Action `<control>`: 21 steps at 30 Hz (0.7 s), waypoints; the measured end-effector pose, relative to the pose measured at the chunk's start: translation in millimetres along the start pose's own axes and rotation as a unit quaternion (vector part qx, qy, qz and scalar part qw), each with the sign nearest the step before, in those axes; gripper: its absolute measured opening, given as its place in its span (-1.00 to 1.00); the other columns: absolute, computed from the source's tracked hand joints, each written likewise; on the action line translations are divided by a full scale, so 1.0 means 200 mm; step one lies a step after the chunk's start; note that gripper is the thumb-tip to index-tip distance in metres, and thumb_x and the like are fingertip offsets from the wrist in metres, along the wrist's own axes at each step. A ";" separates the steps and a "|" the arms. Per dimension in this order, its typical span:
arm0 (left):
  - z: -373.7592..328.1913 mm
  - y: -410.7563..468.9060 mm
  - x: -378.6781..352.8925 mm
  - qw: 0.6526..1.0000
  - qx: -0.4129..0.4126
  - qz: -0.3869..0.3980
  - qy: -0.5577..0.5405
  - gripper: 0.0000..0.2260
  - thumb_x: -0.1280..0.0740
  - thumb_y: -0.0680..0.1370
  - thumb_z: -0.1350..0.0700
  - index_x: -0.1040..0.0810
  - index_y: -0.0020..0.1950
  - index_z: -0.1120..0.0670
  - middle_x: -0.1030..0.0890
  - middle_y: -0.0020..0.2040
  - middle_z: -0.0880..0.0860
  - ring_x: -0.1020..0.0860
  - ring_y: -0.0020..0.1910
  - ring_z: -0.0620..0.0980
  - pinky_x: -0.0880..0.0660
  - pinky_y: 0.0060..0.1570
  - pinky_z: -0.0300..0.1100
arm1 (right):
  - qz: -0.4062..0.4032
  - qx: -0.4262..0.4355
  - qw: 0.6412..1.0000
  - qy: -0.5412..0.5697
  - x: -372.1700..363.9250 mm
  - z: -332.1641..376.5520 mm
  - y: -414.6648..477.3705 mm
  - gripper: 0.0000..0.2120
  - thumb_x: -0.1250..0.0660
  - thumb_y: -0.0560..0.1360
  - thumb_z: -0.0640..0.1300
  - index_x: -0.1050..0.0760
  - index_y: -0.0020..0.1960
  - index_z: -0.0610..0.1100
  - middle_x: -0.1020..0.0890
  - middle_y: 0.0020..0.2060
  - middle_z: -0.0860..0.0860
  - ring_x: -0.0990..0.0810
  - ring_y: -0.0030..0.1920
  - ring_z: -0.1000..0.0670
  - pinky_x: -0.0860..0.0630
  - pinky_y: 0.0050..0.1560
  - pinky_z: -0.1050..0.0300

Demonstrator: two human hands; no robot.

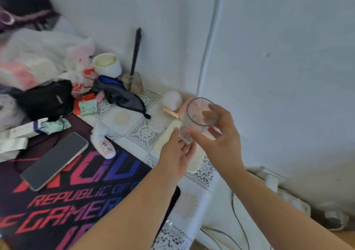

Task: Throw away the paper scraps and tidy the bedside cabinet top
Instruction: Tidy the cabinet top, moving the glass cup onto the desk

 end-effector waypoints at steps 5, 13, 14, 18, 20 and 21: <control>-0.22 0.06 0.22 0.999 -0.026 -0.044 0.000 -0.58 -0.13 0.63 -0.05 -0.43 0.34 0.22 -0.53 0.30 0.19 -0.56 0.13 0.03 -0.49 0.08 -0.16 | 0.037 -0.005 0.999 -0.004 -0.31 -0.04 0.09 -0.38 -0.57 0.27 -0.10 -0.41 0.28 0.04 -0.58 0.05 0.19 -0.53 0.10 0.26 -0.48 0.11 0.37; -0.40 0.07 0.47 0.992 -0.023 -0.124 0.018 -0.58 -0.11 0.65 0.01 -0.33 0.42 0.24 -0.42 0.41 0.19 -0.41 0.38 0.09 -0.39 0.25 -0.13 | 0.071 -0.036 0.996 -0.035 -0.61 -0.15 0.20 -0.38 -0.56 0.30 -0.05 -0.40 0.29 0.03 -0.59 0.05 0.13 -0.54 0.10 0.24 -0.51 0.18 0.21; -0.41 0.07 0.50 0.990 -0.028 -0.133 0.024 -0.60 -0.12 0.65 0.04 -0.34 0.41 0.24 -0.43 0.40 0.19 -0.42 0.37 0.09 -0.39 0.26 -0.13 | 0.074 -0.041 0.996 -0.037 -0.62 -0.17 0.20 -0.38 -0.56 0.30 -0.05 -0.41 0.29 0.03 -0.59 0.04 0.12 -0.54 0.08 0.25 -0.52 0.17 0.21; -0.45 0.08 0.56 0.983 -0.047 -0.167 0.060 -0.66 -0.13 0.64 0.12 -0.39 0.35 0.27 -0.45 0.38 0.22 -0.42 0.37 0.13 -0.36 0.34 -0.08 | 0.089 -0.049 0.993 -0.054 -0.68 -0.20 0.19 -0.38 -0.56 0.29 -0.05 -0.41 0.29 0.03 -0.60 0.04 0.10 -0.56 0.05 0.24 -0.53 0.10 0.27; -0.45 0.09 0.57 0.973 -0.057 -0.197 0.107 -0.66 -0.16 0.61 0.11 -0.43 0.31 0.28 -0.47 0.34 0.28 -0.44 0.34 0.20 -0.37 0.34 0.01 | 0.094 -0.048 0.993 -0.059 -0.70 -0.19 0.19 -0.40 -0.56 0.29 -0.05 -0.41 0.27 0.04 -0.61 0.04 0.11 -0.56 0.03 0.25 -0.52 0.08 0.30; -0.45 0.09 0.57 0.966 -0.059 -0.215 0.128 -0.65 -0.17 0.59 0.10 -0.45 0.27 0.29 -0.49 0.31 0.30 -0.45 0.32 0.24 -0.38 0.32 0.06 | 0.096 -0.047 0.992 -0.062 -0.71 -0.19 0.19 -0.40 -0.56 0.29 -0.04 -0.42 0.27 0.05 -0.61 0.03 0.11 -0.56 0.02 0.26 -0.52 0.08 0.31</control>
Point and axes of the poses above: each hand's wrist, its own y-axis towards the middle knuckle, its own x-axis out of the back of the hand, z = x × y, the point moved 6 cm from there along y, towards the middle knuckle
